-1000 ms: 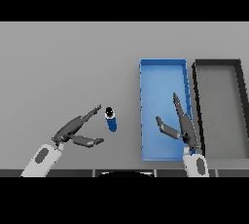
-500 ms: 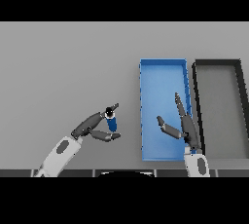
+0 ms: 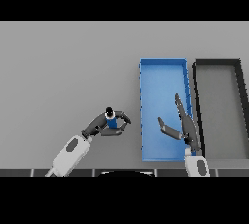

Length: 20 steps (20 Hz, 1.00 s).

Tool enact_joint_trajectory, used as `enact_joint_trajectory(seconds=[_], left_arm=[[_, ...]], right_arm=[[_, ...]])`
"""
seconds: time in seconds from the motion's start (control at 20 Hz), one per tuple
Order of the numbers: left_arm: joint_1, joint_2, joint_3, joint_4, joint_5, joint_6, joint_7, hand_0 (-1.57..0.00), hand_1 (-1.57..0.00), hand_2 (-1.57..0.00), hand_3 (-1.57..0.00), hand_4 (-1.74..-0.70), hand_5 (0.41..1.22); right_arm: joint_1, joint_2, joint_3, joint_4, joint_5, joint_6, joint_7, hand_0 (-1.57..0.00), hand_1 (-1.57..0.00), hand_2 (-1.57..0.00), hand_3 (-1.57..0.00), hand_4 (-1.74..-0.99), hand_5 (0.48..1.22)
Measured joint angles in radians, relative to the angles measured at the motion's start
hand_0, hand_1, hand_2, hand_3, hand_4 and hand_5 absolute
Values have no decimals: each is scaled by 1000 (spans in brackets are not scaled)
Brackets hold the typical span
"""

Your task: Pick up the blue pipe and place it into the blue bin.

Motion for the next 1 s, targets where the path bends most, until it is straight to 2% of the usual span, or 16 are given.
enact_joint_trajectory(seconds=[0.05,0.15,0.2,0.3,0.35,0.45,0.65,0.75,1.0], left_arm=[[-2,-3,-6,-1,-12,-4,-5,-888,-999,-1035,-1009,-1526,988],[1,3,-15,-3,-16,-19,-34,-1134,-1205,-1228,-1174,-1600,1072],[-1,8,-22,3,-20,-22,-66,-1221,-1278,-1296,-1225,-1626,1101],[11,8,-36,0,-36,-2,-113,-1347,-1384,-1395,-1317,-1665,1144],[11,5,-39,-5,-43,11,-100,-1392,-1421,-1430,-1351,-1680,1160],[15,-4,-40,-32,-41,32,-93,-1456,-1475,-1481,-1406,-1702,1182],[2,-16,-40,-131,-16,54,-99,-1524,-1532,-1534,-1454,-1725,1205],[-28,-35,-42,-157,-4,62,-64,-1541,-1546,-1547,-1469,-1731,1211],[-41,-29,-71,-239,-2,64,25,-1561,-1563,-1563,-1493,-1738,1218]], right_arm=[[-8,-8,-10,3,-10,4,9,1,1,1,1,-1195,604],[-12,-7,-11,1,-12,3,10,1,1,1,1,-1198,604],[1,-7,-5,-6,-8,5,-3,1,1,1,1,-1195,603],[-5,-4,-2,-9,-1,0,5,1,1,1,1,-1190,600],[-1,-7,-6,-10,-11,6,8,1,1,1,1,-1192,602],[-22,-8,-10,7,-12,7,28,1,1,1,1,-1189,603],[-10,-10,-4,10,6,1,-2,1,1,1,1,-1180,604],[-18,-10,-7,8,6,-1,12,1,1,1,1,-1164,602],[7,-22,-17,0,0,2,-41,1,1,1,1,-1136,604]])
